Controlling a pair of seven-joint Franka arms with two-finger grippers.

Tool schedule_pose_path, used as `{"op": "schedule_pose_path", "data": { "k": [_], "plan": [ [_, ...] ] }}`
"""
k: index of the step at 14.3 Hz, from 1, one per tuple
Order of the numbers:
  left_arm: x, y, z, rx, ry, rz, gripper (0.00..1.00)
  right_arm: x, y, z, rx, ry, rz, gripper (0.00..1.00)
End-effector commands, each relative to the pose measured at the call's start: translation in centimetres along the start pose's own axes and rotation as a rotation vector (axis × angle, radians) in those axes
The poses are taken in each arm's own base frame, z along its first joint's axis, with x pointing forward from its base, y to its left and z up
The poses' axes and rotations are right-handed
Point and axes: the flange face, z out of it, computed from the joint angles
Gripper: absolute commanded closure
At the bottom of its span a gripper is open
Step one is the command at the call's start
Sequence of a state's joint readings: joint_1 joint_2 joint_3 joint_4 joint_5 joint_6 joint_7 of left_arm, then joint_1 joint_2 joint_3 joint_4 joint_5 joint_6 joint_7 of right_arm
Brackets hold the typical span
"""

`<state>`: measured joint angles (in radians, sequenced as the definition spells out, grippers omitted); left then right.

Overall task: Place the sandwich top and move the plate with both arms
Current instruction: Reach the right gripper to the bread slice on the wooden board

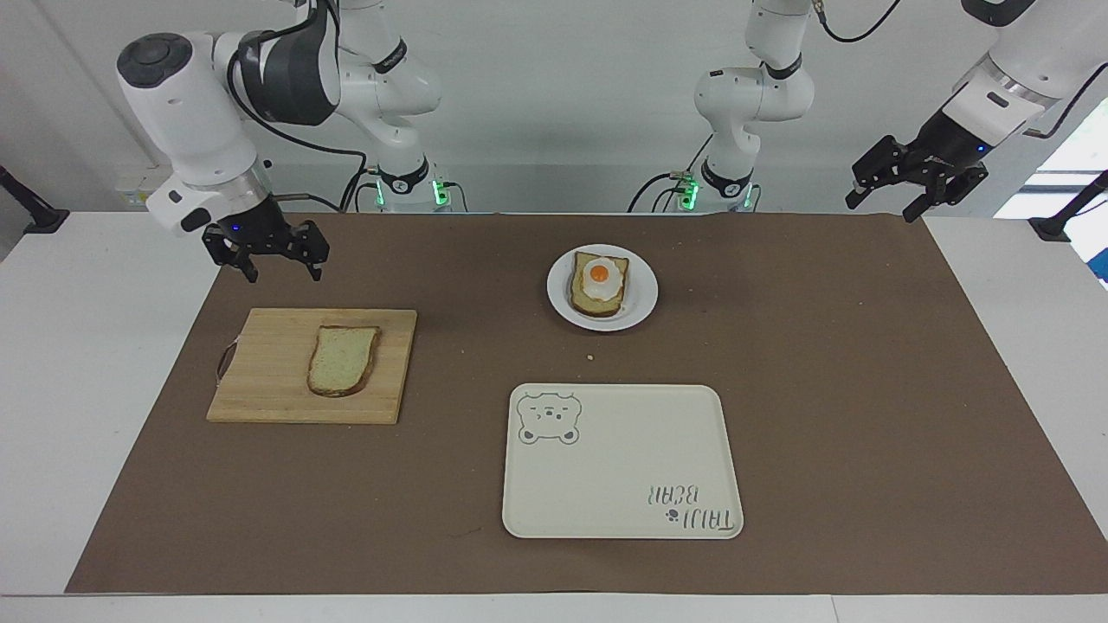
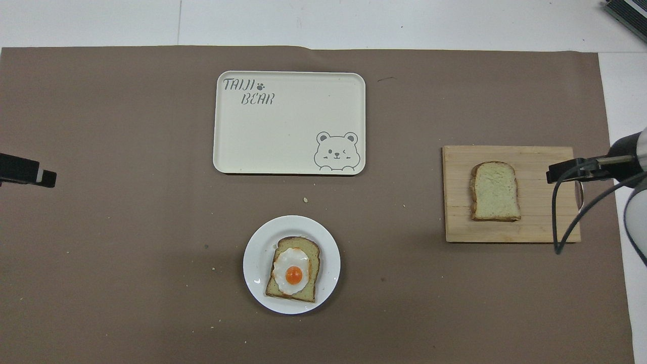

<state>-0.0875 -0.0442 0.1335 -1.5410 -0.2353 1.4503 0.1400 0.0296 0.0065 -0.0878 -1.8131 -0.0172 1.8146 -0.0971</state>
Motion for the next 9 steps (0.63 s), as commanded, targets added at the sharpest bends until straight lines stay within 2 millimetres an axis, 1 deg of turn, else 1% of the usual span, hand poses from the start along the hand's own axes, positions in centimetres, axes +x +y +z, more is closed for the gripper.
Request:
{"op": "schedule_pose_path", "data": {
  "k": [1,4,6,7,8,9],
  "plan": [
    [-1.2,-0.1,0.3,-0.027,0.034,0.012,0.00,1.0,1.6,3.2,0.055,-0.007,-0.023,0.00],
    [-1.1,0.1,0.5,-0.047,0.037,0.013,0.00,2.1,2.2,6.2,0.058,-0.009,-0.044,0.00],
    [-1.0,0.1,0.9,-0.064,0.034,0.027,0.00,1.9,2.5,8.4,0.052,0.012,-0.046,0.00],
    [-1.0,0.1,1.2,-0.076,0.036,0.040,0.00,1.8,2.6,9.1,0.051,0.017,-0.049,0.00],
    [-1.0,-0.6,1.4,-0.079,0.041,0.038,0.00,1.8,3.1,10.1,0.055,0.015,-0.043,0.00],
    [-0.9,-0.8,1.9,-0.105,0.043,0.042,0.00,1.9,4.0,11.3,0.071,0.016,-0.017,0.00]
  ]
}}
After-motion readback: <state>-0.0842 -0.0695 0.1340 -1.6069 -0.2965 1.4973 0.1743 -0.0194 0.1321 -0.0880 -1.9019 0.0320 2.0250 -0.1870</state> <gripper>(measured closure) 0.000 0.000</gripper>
